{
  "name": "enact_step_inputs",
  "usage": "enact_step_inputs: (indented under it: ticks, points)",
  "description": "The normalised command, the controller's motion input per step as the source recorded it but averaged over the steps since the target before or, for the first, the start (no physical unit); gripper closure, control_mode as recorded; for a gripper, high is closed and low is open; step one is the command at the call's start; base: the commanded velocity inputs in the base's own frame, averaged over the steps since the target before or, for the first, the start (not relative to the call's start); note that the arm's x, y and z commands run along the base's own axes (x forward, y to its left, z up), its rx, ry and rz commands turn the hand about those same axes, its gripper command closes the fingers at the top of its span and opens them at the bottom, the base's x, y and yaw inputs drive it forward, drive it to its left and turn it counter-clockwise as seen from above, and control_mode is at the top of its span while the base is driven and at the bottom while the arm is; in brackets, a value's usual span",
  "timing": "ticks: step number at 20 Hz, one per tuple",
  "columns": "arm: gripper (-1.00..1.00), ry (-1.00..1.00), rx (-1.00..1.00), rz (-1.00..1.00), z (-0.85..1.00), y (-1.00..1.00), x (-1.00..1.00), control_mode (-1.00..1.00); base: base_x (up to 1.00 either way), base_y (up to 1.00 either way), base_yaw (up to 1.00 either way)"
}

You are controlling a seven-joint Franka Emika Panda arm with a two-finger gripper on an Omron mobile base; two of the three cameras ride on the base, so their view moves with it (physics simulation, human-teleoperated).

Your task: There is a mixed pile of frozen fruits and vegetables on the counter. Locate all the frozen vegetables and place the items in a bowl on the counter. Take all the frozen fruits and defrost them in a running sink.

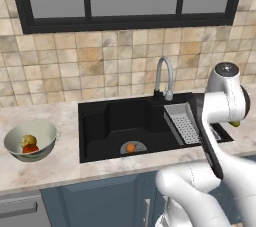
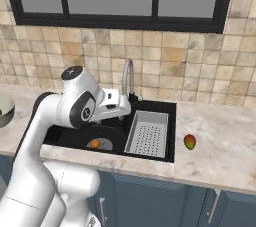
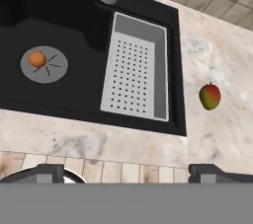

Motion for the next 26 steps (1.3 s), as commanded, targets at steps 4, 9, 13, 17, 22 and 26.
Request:
enact_step_inputs:
  ticks: [4,9,13,17,22,26]
  points:
    - [-1.0,0.01,-0.01,0.0,-0.02,-0.8,0.1,-1.0,0.0,0.0,0.0]
    - [-1.0,0.04,0.0,0.0,-0.13,-0.71,0.26,-1.0,0.0,0.0,0.0]
    - [-1.0,0.08,0.0,0.0,-0.34,-0.74,0.4,-1.0,0.0,0.0,0.0]
    - [-1.0,0.12,0.0,0.0,-0.42,-0.74,0.48,-1.0,0.0,0.0,0.0]
    - [-1.0,0.11,0.0,0.0,-0.32,-0.64,0.47,-1.0,0.0,0.0,0.0]
    - [-1.0,0.07,0.0,-0.02,-0.16,-0.44,0.42,-1.0,0.0,0.0,0.0]
